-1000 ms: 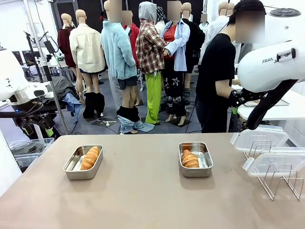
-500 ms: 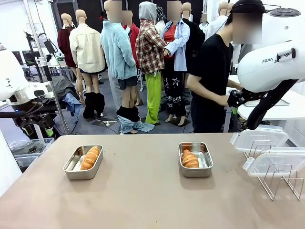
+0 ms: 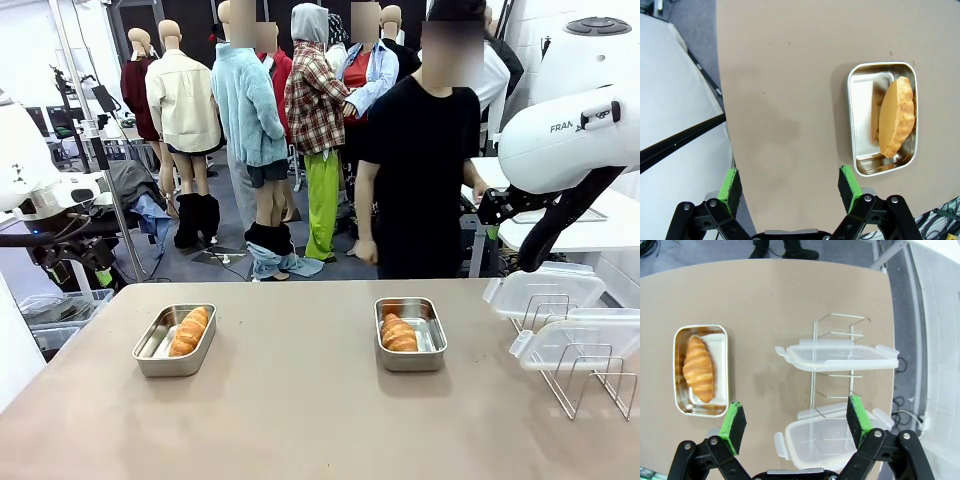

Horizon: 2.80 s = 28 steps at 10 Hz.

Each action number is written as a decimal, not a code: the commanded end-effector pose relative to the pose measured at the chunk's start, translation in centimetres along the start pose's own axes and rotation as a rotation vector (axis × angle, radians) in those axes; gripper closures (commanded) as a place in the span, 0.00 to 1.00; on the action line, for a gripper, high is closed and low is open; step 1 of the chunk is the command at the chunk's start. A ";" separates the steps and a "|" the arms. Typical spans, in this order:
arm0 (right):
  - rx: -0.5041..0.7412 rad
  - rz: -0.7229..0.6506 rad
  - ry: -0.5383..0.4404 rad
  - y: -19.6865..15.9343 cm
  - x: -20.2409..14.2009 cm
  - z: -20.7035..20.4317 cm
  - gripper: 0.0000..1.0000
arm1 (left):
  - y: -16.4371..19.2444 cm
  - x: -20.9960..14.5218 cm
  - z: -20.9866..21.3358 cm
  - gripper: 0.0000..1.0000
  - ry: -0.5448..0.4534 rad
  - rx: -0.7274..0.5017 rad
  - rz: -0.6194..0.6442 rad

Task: Place the bread in airtight containers.
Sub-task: Pick up one Airtight Container lid and hand it to the human.

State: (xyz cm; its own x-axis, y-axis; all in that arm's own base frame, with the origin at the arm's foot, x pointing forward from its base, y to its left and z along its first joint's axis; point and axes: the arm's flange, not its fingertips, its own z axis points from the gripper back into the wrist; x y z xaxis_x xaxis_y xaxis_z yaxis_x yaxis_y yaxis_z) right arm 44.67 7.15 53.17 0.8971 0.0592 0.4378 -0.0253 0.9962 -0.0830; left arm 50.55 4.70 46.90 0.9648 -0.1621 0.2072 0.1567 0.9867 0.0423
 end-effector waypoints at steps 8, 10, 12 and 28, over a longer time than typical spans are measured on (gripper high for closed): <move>0.001 -0.017 -0.002 0.2 0.4 0.0 0.00 | 0.1 -0.2 0.2 0.00 0.002 0.026 0.007; 0.001 -0.017 -0.002 0.2 0.4 0.0 0.00 | 0.1 -0.2 0.2 0.00 0.002 0.026 0.007; 0.001 -0.017 -0.002 0.2 0.4 0.0 0.00 | 0.1 -0.2 0.2 0.00 0.002 0.026 0.007; 0.000 0.000 0.000 0.0 0.0 0.0 0.00 | 0.1 -0.2 0.2 0.00 0.002 0.026 0.007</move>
State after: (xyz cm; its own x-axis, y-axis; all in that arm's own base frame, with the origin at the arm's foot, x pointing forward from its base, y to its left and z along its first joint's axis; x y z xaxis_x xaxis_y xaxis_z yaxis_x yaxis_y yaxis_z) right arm 44.67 7.15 53.17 0.8971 0.0596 0.4378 -0.0256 0.9962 -0.0831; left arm 50.55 4.70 46.90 0.9648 -0.1621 0.2072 0.1567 0.9867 0.0423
